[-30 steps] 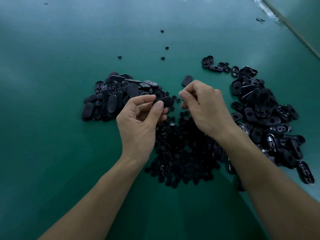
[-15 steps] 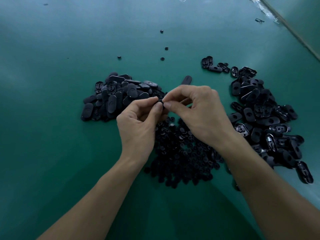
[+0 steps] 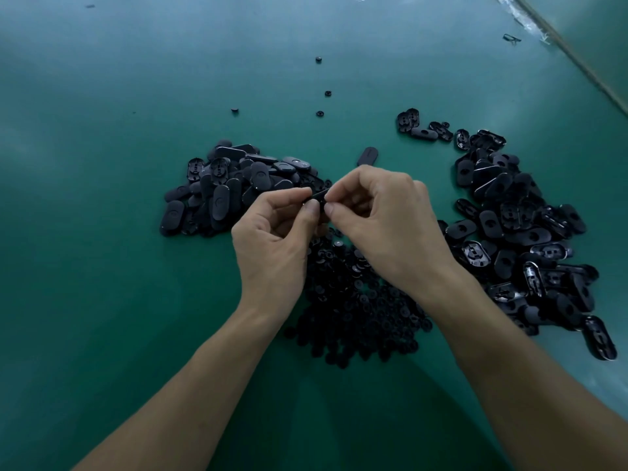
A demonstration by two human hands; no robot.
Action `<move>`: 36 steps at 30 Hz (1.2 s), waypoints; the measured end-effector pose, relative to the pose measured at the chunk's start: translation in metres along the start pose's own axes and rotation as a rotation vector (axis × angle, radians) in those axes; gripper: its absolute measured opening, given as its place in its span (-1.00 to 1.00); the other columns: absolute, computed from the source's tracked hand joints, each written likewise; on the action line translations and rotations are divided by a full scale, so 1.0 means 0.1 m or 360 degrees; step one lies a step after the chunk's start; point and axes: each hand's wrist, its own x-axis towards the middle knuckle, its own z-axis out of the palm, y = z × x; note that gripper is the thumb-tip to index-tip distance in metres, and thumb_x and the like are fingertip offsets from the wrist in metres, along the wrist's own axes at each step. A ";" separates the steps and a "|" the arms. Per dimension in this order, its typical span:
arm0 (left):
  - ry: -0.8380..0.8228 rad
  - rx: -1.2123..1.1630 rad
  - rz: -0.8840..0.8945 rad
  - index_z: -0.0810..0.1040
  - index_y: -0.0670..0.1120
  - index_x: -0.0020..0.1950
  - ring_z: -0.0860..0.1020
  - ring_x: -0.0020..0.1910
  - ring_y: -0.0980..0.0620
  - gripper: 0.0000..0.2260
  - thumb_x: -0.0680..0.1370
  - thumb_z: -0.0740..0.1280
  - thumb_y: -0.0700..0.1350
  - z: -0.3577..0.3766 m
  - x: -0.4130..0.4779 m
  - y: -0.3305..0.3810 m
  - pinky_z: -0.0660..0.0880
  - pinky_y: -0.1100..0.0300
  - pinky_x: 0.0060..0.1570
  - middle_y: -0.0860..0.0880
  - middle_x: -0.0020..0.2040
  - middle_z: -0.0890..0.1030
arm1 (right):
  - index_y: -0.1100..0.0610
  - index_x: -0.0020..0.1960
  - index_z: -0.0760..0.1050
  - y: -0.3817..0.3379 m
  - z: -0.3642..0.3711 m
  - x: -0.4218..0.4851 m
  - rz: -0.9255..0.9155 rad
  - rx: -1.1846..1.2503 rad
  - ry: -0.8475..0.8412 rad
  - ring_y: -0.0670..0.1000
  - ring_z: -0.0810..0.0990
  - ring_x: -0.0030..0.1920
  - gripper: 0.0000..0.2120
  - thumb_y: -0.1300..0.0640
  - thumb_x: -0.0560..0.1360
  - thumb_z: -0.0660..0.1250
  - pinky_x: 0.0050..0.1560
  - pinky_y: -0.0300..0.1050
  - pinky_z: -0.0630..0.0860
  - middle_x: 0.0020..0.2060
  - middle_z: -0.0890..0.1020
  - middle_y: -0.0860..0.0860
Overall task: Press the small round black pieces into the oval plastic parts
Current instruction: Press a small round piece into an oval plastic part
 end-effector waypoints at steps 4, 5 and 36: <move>-0.0023 0.0033 0.0011 0.62 -0.16 0.02 0.67 -0.18 0.10 -0.90 0.57 0.41 -0.33 0.00 0.01 0.00 0.61 0.20 -0.10 0.02 -0.19 0.70 | 0.10 -0.06 0.67 0.00 0.00 -0.01 -0.0014 -0.0003 -0.0026 -0.31 0.62 -0.28 -0.89 0.27 0.51 0.42 -0.22 -0.52 0.45 -0.32 0.65 -0.18; -0.0032 0.0034 0.0009 0.62 -0.17 0.03 0.68 -0.18 0.10 -0.90 0.57 0.40 -0.33 0.00 0.01 0.01 0.62 0.20 -0.10 0.02 -0.19 0.70 | 0.10 -0.05 0.67 0.00 0.00 -0.01 -0.0018 -0.0002 -0.0027 -0.32 0.62 -0.28 -0.89 0.28 0.52 0.41 -0.23 -0.53 0.44 -0.31 0.65 -0.19; 0.0052 0.0046 0.0021 0.64 -0.03 0.03 0.65 -0.10 0.09 -0.89 0.55 0.43 -0.21 -0.03 0.06 -0.06 0.59 0.18 -0.03 0.02 -0.09 0.70 | 0.06 -0.01 0.72 0.10 0.20 0.00 0.0084 0.0380 0.0145 -0.19 0.63 -0.20 -0.83 0.28 0.50 0.45 -0.17 -0.42 0.48 -0.14 0.68 -0.06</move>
